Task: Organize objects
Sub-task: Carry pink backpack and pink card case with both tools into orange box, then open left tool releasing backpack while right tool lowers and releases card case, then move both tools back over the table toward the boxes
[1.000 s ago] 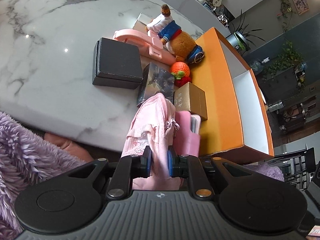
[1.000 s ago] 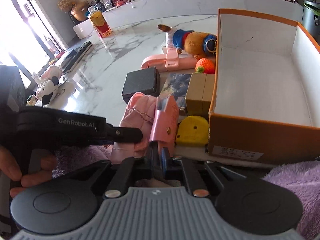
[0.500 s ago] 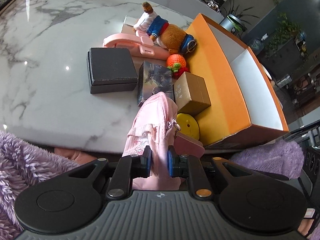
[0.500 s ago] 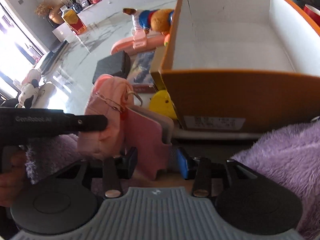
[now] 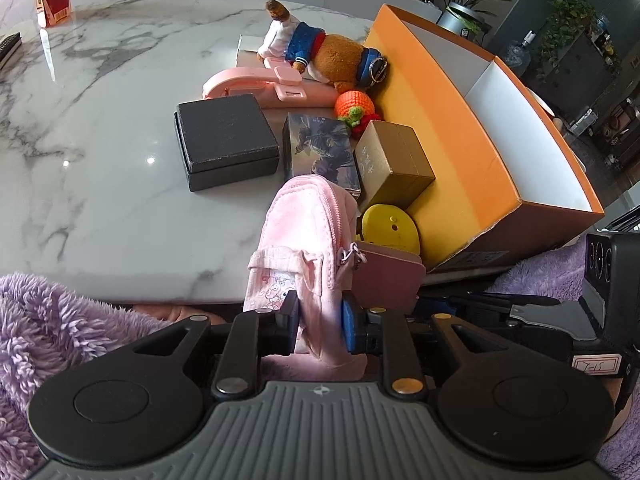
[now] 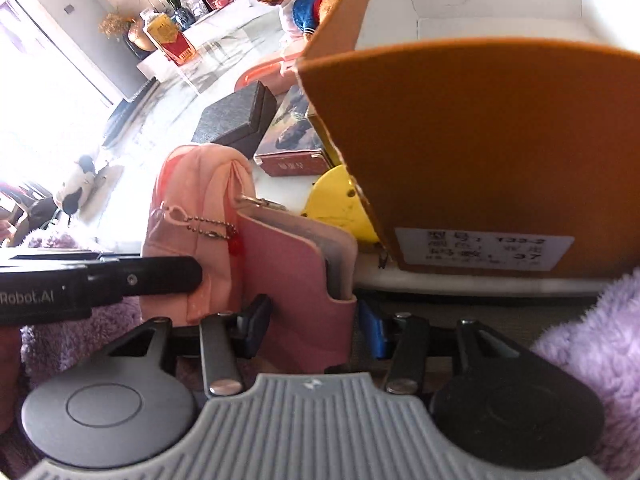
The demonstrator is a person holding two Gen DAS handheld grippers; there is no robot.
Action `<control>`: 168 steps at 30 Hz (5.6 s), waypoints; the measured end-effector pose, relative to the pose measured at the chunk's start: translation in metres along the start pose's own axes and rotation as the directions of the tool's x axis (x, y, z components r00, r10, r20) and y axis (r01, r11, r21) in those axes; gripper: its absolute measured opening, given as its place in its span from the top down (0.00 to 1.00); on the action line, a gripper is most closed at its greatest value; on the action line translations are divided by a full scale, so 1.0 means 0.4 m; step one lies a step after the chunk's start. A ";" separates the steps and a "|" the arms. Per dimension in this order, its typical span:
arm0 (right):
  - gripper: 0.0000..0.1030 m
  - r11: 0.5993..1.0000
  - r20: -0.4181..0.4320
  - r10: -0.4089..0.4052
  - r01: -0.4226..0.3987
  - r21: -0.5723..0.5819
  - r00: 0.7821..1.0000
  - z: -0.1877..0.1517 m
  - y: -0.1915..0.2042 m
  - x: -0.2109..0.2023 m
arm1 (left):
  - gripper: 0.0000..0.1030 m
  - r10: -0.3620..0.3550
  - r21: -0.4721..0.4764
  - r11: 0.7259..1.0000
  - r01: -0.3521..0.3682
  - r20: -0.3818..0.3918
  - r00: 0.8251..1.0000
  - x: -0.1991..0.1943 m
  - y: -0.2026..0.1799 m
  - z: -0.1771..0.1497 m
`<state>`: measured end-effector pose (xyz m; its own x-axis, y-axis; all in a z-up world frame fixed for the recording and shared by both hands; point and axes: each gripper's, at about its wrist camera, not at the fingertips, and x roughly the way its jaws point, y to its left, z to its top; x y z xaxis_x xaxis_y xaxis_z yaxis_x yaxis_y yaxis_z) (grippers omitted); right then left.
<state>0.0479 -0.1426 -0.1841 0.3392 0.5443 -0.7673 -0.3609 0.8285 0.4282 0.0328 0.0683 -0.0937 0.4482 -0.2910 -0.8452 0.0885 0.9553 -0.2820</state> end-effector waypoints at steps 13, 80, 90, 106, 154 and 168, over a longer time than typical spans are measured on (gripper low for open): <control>0.79 0.992 0.101 0.078 -0.067 -0.109 0.992 -0.011 0.060 -0.106 | 0.82 0.031 -0.022 0.999 -0.030 0.068 0.997 -0.054 -0.013 -0.011; 0.79 0.969 0.100 -0.181 0.160 0.189 0.978 0.229 -0.283 -0.299 | 0.46 -0.157 0.246 0.959 0.143 0.036 0.987 0.027 -0.366 0.258; 0.79 0.954 0.073 -0.272 0.260 0.146 0.959 0.247 -0.251 -0.268 | 0.44 -0.123 0.124 0.985 0.116 0.046 0.991 0.038 -0.259 0.240; 0.79 0.963 0.102 0.027 -0.053 0.264 0.994 0.313 -0.233 -0.283 | 0.85 -0.139 0.140 0.981 0.134 0.032 0.990 0.053 -0.232 0.245; 0.60 0.988 -0.067 -0.070 0.078 0.130 0.995 0.334 -0.200 -0.216 | 0.86 -0.149 0.125 0.983 0.135 0.111 0.983 -0.084 -0.141 0.250; 0.59 0.909 -0.075 -0.062 0.025 -0.416 0.995 0.372 0.135 -0.149 | 0.39 0.066 0.026 0.997 -0.070 0.137 0.988 -0.081 0.090 0.239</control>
<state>0.1374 -0.1107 -0.0442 0.2949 0.4803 -0.8260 -0.6809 0.7121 0.1710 0.1067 0.1172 -0.0331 0.5706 -0.2172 -0.7920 0.0795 0.9745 -0.2100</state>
